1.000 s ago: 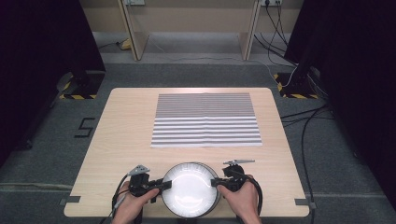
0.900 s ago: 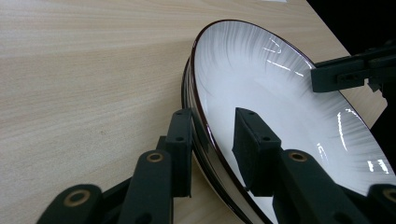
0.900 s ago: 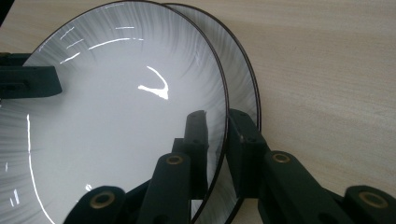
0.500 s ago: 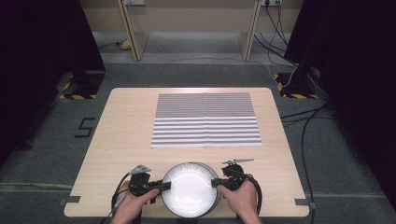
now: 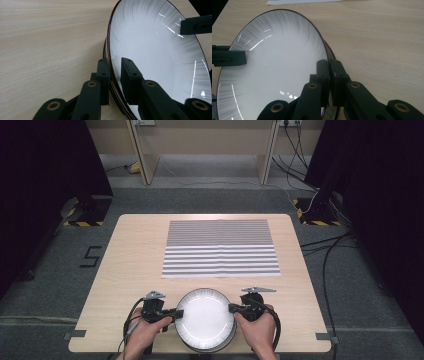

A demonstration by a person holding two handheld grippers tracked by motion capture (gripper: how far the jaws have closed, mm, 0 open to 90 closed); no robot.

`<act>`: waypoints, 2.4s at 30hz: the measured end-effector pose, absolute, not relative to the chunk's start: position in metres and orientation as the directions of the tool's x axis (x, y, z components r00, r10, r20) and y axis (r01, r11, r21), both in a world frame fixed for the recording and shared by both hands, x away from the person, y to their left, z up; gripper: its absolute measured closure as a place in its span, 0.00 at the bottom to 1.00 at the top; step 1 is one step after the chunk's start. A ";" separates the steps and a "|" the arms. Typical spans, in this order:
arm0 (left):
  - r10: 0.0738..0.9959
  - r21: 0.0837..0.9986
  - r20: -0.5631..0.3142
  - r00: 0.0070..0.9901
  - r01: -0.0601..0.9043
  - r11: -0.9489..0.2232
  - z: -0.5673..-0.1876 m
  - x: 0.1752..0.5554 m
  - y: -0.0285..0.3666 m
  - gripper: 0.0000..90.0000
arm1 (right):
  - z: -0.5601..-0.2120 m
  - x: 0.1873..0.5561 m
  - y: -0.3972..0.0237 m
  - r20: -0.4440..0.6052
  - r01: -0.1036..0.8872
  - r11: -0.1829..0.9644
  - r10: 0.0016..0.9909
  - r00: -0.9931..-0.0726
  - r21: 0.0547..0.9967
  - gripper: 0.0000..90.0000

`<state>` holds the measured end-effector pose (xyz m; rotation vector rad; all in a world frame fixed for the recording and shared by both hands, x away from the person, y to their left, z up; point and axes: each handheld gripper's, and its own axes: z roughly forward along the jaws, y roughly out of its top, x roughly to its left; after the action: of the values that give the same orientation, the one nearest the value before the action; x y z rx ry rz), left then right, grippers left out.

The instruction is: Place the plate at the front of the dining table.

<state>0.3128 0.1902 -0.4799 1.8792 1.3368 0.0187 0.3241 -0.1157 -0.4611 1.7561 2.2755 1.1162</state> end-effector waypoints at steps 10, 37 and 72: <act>0.805 0.663 -0.408 0.430 0.746 -0.062 -0.471 0.317 0.196 0.91 | -0.459 0.323 -0.113 0.363 0.782 0.081 0.853 -0.375 0.617 0.97; 0.797 0.704 -0.406 0.448 0.709 -0.040 -0.460 0.334 0.180 0.94 | -0.448 0.327 -0.127 0.335 0.743 0.046 0.873 -0.356 0.668 0.96; 0.795 0.730 -0.396 0.459 0.683 -0.030 -0.446 0.344 0.176 0.94 | -0.430 0.338 -0.130 0.325 0.724 0.034 0.879 -0.350 0.689 0.95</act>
<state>0.3438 0.1762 -0.4462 1.7552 1.2675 0.1476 0.3376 -0.1297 -0.4295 1.6676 2.1137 1.2115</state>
